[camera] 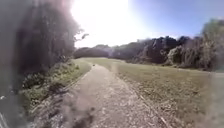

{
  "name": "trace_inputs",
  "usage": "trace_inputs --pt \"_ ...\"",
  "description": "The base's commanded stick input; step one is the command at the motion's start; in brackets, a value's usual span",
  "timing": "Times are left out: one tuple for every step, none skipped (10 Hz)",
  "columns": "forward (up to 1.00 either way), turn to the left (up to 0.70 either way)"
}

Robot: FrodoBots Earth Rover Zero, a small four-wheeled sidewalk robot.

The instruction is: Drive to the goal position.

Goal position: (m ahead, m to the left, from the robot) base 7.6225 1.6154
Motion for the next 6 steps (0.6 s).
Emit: trace_inputs --pt "0.70 0.00" --pt "0.70 0.00" --pt "0.70 0.00" --pt "0.70 0.00" --pt "0.70 0.00" --pt "0.70 0.00"
